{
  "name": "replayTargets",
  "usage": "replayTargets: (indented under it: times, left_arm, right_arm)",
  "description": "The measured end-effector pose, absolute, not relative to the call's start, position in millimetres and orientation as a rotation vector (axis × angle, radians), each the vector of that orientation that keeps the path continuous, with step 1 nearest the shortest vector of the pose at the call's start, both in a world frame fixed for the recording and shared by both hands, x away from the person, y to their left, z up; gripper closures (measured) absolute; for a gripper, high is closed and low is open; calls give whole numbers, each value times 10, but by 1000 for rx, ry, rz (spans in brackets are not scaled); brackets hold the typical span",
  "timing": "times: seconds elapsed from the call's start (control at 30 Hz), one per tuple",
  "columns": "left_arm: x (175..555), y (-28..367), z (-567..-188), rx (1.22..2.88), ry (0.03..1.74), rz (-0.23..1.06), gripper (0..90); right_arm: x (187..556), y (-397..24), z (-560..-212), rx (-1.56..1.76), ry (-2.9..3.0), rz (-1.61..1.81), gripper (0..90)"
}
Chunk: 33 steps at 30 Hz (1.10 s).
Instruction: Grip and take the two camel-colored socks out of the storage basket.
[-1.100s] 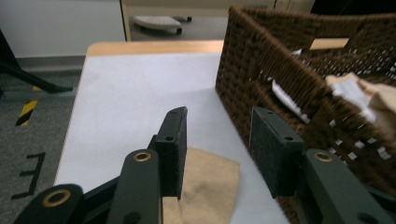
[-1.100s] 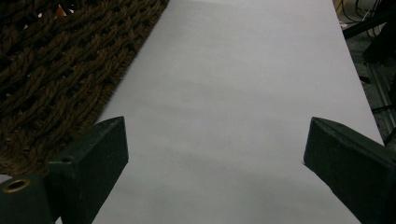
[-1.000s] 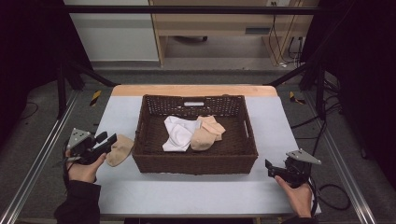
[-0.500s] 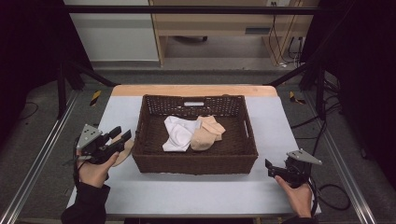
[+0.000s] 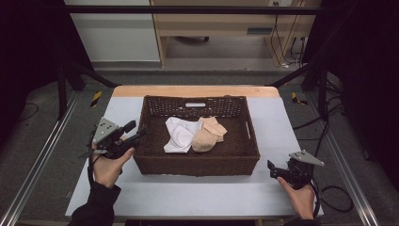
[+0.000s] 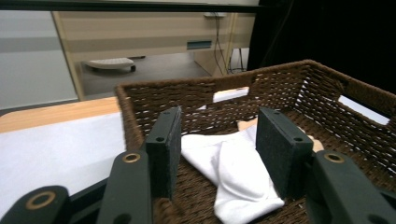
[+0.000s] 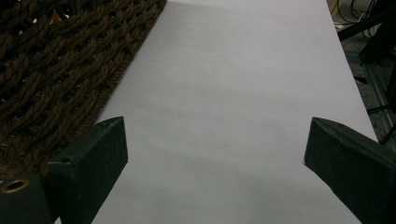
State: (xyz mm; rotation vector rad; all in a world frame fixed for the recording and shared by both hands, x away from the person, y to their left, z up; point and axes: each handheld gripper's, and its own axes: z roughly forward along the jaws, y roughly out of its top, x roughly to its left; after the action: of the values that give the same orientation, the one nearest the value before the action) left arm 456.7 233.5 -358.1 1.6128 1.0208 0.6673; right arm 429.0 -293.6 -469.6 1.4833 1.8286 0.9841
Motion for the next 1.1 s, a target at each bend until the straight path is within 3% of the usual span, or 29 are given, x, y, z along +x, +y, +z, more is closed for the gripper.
replayTargets:
  times: [1.1]
  left_arm:
    - [5188, 1275, -3576, 1711, 896, 613, 476]
  right_arm:
    - [4287, -2954, -4688, 1497, 1811, 1007, 69]
